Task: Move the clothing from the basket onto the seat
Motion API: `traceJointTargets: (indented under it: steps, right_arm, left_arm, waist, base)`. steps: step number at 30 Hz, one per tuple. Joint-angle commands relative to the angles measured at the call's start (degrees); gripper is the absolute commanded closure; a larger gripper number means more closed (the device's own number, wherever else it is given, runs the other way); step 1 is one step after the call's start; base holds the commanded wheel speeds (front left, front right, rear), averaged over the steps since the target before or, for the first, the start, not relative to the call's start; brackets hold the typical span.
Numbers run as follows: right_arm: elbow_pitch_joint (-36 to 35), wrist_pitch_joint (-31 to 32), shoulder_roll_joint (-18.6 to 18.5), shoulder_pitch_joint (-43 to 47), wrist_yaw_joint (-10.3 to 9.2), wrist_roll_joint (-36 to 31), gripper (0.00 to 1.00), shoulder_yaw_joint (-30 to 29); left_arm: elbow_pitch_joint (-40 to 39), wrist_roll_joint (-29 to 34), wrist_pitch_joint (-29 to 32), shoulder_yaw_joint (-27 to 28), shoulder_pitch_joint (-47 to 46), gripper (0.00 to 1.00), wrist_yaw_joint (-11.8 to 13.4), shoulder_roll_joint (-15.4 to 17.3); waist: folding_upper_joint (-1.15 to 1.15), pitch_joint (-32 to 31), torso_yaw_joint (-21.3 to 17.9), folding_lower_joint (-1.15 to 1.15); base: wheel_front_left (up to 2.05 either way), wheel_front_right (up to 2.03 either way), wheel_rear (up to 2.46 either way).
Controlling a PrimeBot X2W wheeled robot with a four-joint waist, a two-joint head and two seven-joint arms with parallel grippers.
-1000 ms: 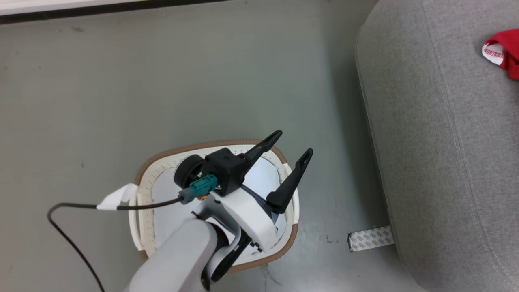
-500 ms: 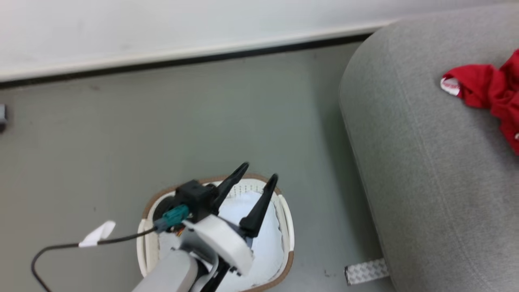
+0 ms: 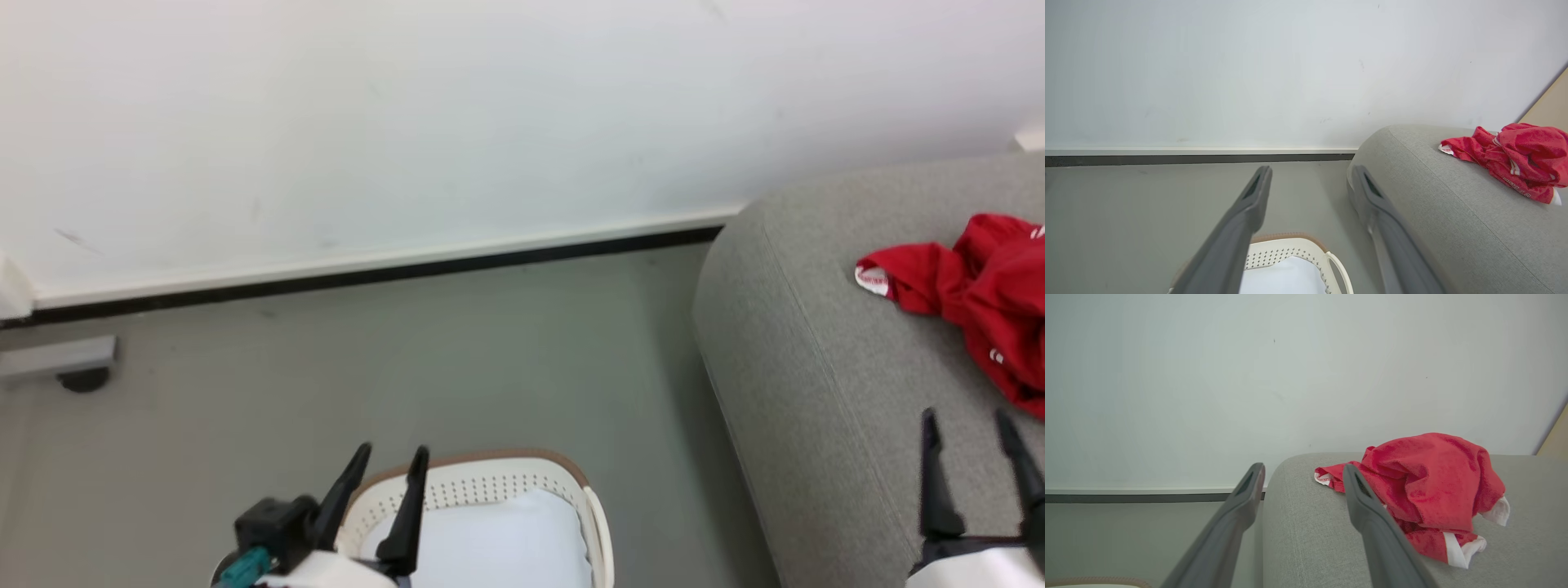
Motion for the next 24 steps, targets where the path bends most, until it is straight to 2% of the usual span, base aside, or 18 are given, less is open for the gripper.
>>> traceJointTargets:
  steps: [1, 6, 10, 16, 24]
  right_arm:
    - [-0.6, 0.0, 0.0, 1.0, -0.15, 0.5, 0.00, 0.8]
    - [-1.5, 0.1, 0.3, 4.7, -0.15, 2.3, 0.00, 4.8]
    - [-0.2, 0.1, 0.3, 6.2, -0.15, 2.7, 0.00, 7.8]
    - [1.3, 0.0, 0.3, 7.0, -0.15, 3.8, 0.00, 11.5]
    - [1.7, 0.0, 0.3, 7.5, -0.15, 4.8, 0.00, 12.0]
  left_arm:
    - [0.2, -0.5, -0.3, 0.5, 1.2, 0.00, 0.4, 0.6]
    - [0.8, 1.2, -0.9, 3.5, 5.1, 0.00, 1.5, 0.6]
    - [-0.3, 3.3, -0.9, 7.9, 8.3, 0.00, 1.6, -0.7]
    - [-0.4, 7.0, -0.9, 14.0, 12.6, 0.00, -0.5, -3.0]
    - [-0.6, 11.9, -1.0, 19.9, 14.6, 0.00, -3.8, -6.4]
  waist:
    - [0.00, -2.3, 1.5, 0.02]
    - [0.00, -4.3, 2.9, 0.02]
    - [0.00, -5.3, 3.7, 0.02]
    - [0.00, -6.1, 4.4, 0.02]
    - [0.00, -6.0, 5.5, 0.02]
  base:
    - [0.00, 0.00, 0.00]
    - [0.00, 0.00, 0.00]
    - [0.00, 0.00, 0.00]
    - [0.00, 0.00, 0.00]
    - [0.00, 0.00, 0.00]
